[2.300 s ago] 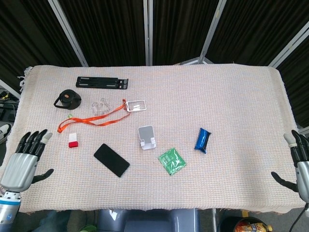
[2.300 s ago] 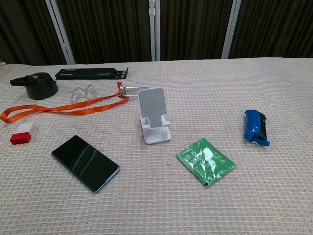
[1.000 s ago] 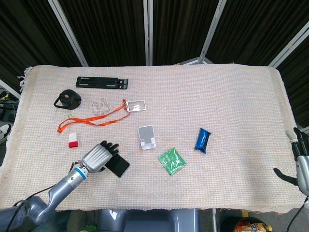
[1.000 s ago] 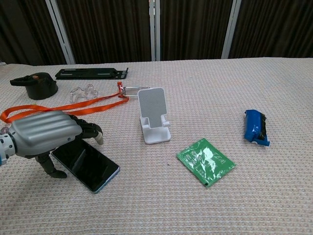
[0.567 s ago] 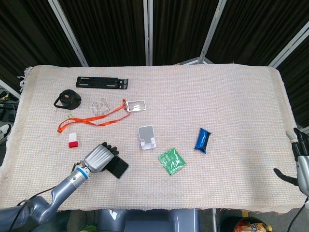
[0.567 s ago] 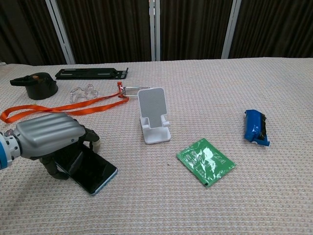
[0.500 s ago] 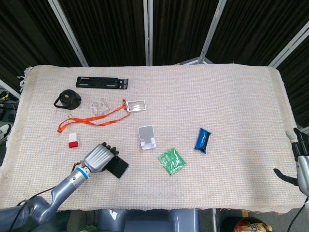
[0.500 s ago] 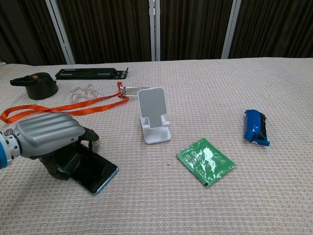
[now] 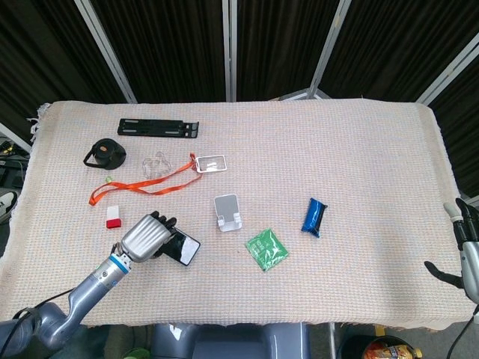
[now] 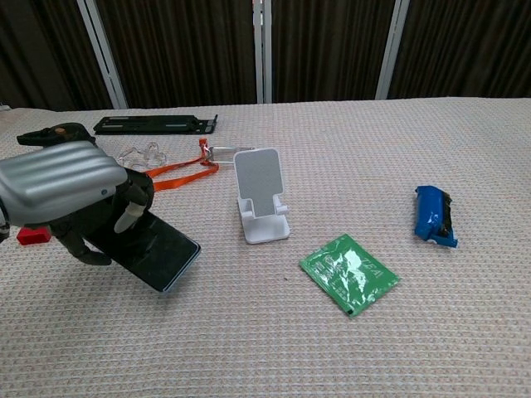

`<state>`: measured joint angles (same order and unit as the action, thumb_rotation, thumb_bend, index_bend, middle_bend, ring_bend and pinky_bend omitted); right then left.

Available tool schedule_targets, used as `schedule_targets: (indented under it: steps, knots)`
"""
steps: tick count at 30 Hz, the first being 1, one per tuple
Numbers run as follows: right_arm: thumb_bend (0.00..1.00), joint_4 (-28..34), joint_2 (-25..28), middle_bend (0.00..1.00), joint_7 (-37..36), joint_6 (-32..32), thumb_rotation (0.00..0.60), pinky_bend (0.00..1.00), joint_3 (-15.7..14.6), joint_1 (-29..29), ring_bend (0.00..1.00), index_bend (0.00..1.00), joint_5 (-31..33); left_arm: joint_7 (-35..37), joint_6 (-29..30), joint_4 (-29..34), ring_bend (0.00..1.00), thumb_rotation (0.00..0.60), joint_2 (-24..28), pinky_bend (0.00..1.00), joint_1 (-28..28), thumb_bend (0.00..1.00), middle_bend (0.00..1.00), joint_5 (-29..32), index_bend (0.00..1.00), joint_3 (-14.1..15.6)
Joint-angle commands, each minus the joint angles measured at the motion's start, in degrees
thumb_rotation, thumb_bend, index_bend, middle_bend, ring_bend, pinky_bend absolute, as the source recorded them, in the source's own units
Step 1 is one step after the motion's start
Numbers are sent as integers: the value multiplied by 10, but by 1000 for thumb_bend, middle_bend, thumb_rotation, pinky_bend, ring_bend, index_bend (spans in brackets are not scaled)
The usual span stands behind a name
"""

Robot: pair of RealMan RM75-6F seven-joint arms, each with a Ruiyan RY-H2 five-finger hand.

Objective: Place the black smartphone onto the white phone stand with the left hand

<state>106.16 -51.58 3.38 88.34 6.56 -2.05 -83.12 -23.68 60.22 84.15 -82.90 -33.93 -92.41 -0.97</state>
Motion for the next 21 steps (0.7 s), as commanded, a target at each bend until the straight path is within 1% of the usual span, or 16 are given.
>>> schedule_targets:
  steps: [1, 5, 7, 9, 12, 15, 19, 21]
  knots:
    - [0, 1, 4, 0, -7, 3, 600, 0, 0, 2, 0, 0, -2, -30, 18, 41, 457, 600, 38, 438, -6, 0, 419, -15, 626, -12]
    - [0, 0, 6, 0, -13, 4, 600, 0, 1, 3, 0, 0, -2, -46, 36, 57, 457, 600, 53, 453, -15, 0, 419, -37, 626, -22]
    - [0, 0, 7, 0, -15, 3, 600, 0, 1, 2, 0, 0, -1, -60, 48, 59, 457, 600, 57, 454, -25, 0, 419, -58, 626, -31]
    - [0, 0, 7, 0, -16, 2, 600, 0, 2, 1, 0, 0, 0, -82, 62, 47, 457, 600, 56, 453, -44, 0, 419, -94, 626, -44]
    - [0, 0, 8, 0, -17, 1, 600, 0, 3, 1, 0, 0, 2, -100, 68, 17, 457, 600, 50, 454, -70, 0, 419, -131, 629, -54]
    - [0, -1, 8, 0, -18, 1, 600, 0, 4, 1, 0, 0, 6, -115, 56, -19, 457, 600, 43, 453, -102, 0, 419, -161, 636, -62]
    - [0, -2, 7, 0, -18, -1, 600, 0, 5, 0, 0, 0, 11, -133, 31, -47, 457, 600, 38, 453, -132, 0, 419, -175, 643, -69]
    - [0, 0, 8, 0, -21, -5, 600, 0, 7, -1, 0, 0, 14, -162, -12, -64, 457, 600, 36, 453, -160, 0, 419, -172, 645, -78]
